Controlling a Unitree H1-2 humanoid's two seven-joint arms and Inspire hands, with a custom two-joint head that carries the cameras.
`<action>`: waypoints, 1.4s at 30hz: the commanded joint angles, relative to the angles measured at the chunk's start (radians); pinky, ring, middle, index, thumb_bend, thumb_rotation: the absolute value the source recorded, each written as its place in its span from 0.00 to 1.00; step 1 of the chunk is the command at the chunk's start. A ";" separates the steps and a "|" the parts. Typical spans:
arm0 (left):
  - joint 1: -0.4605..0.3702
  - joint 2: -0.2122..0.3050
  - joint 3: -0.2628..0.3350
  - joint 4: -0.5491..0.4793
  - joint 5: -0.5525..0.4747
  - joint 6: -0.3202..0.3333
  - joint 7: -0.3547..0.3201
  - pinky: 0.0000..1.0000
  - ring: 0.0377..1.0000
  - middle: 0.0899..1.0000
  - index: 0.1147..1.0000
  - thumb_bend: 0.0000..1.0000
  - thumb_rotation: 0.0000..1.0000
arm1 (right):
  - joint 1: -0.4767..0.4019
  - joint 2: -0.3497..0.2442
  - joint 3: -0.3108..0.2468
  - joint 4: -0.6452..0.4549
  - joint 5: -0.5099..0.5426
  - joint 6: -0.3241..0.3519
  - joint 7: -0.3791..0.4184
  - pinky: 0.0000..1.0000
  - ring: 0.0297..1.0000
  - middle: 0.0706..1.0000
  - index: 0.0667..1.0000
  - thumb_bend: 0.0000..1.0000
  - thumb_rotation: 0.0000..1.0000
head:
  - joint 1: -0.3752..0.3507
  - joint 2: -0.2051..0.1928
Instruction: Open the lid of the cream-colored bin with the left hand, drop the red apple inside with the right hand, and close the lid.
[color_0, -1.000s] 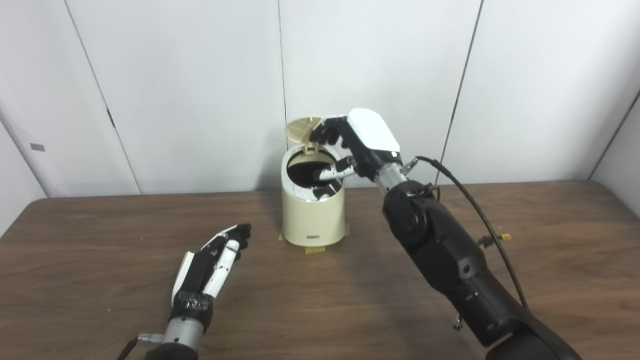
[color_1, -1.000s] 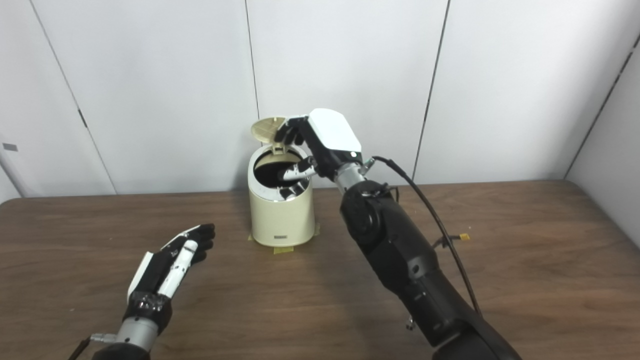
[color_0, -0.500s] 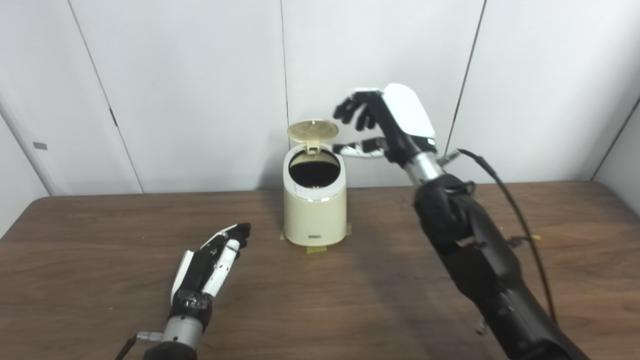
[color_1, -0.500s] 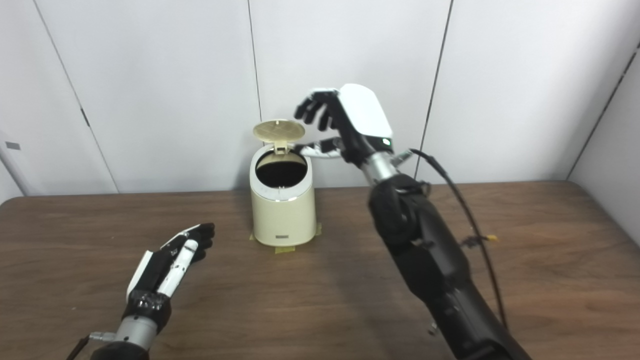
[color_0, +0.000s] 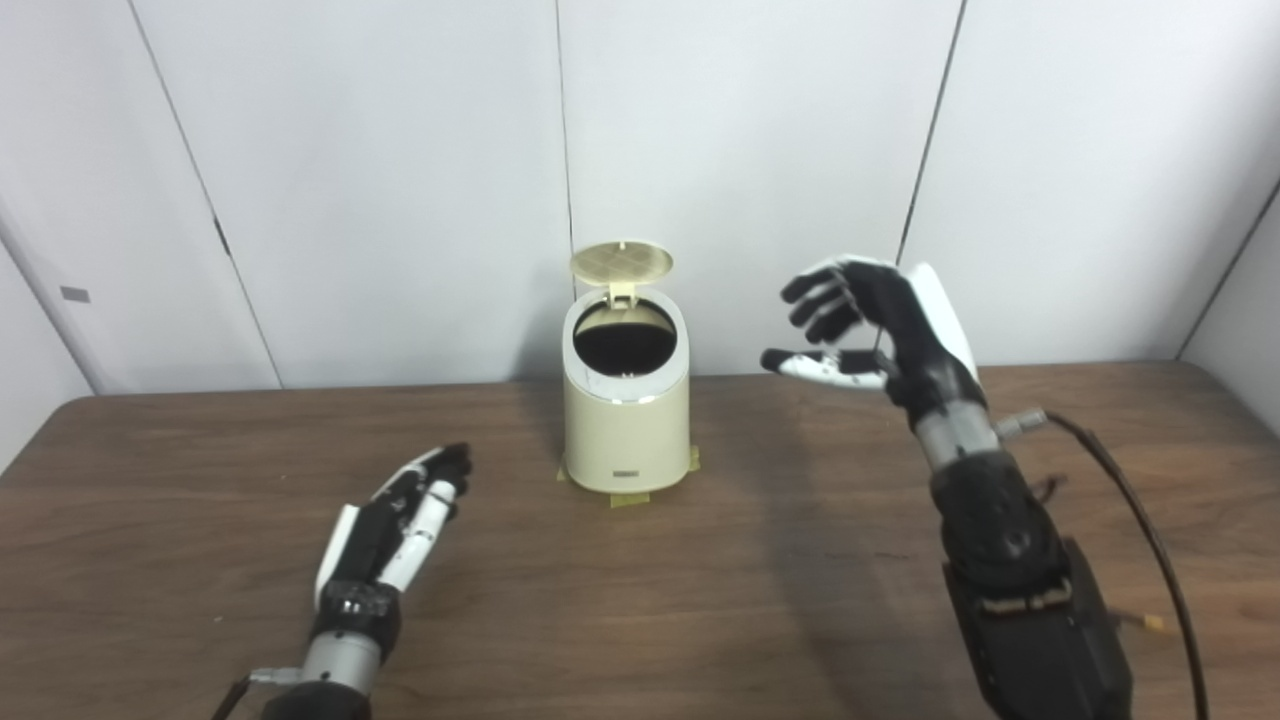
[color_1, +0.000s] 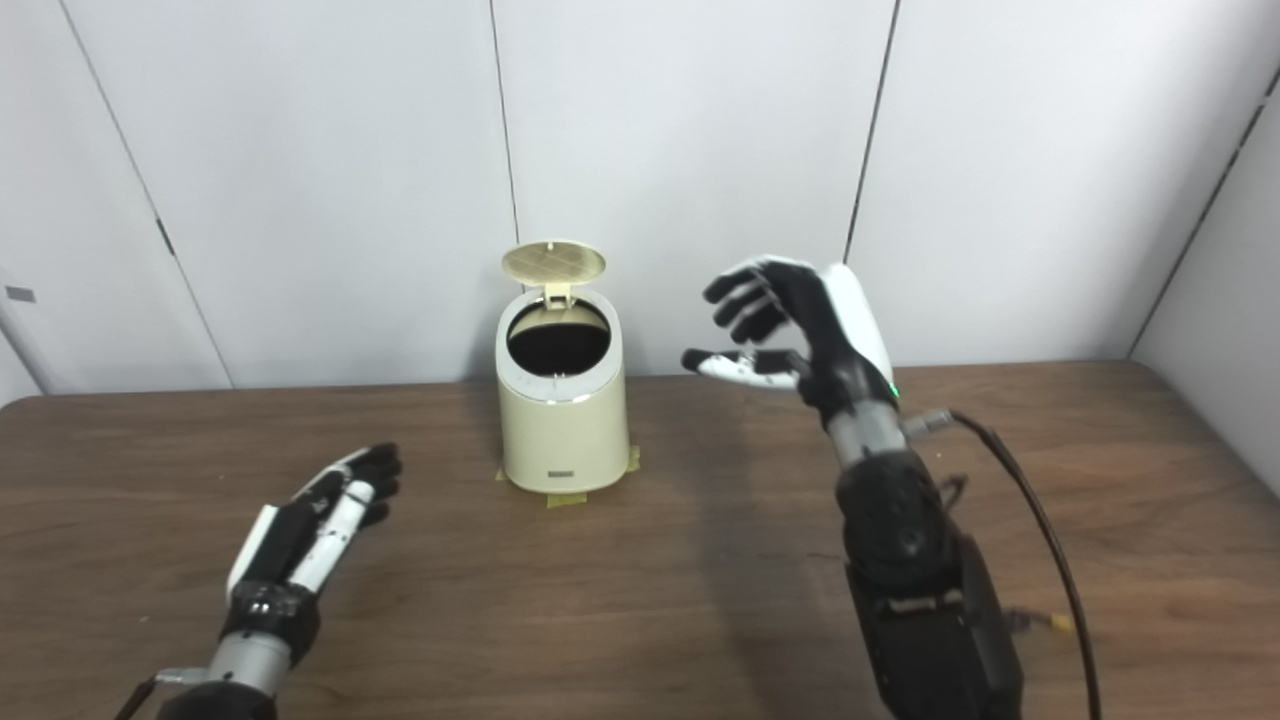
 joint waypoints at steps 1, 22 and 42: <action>-0.077 0.012 0.000 -0.005 -0.006 -0.051 0.005 0.88 0.86 0.84 0.86 0.41 0.67 | -0.006 0.009 -0.040 -0.045 0.116 0.009 0.026 0.69 0.77 0.83 0.89 0.65 0.45 | -0.001 0.001; -0.462 0.044 -0.010 0.113 -0.015 0.039 0.005 0.87 0.88 0.87 0.84 0.44 0.76 | 0.256 0.087 -0.061 -0.104 0.360 -0.076 0.025 0.87 0.90 0.89 0.86 0.56 1.00 | 0.057 -0.022; -0.753 0.136 -0.232 0.357 0.182 -0.032 -0.074 0.87 0.91 0.87 0.86 0.44 0.79 | 0.283 0.100 -0.027 -0.117 0.366 -0.059 -0.009 0.78 0.89 0.89 0.87 0.54 1.00 | 0.042 -0.017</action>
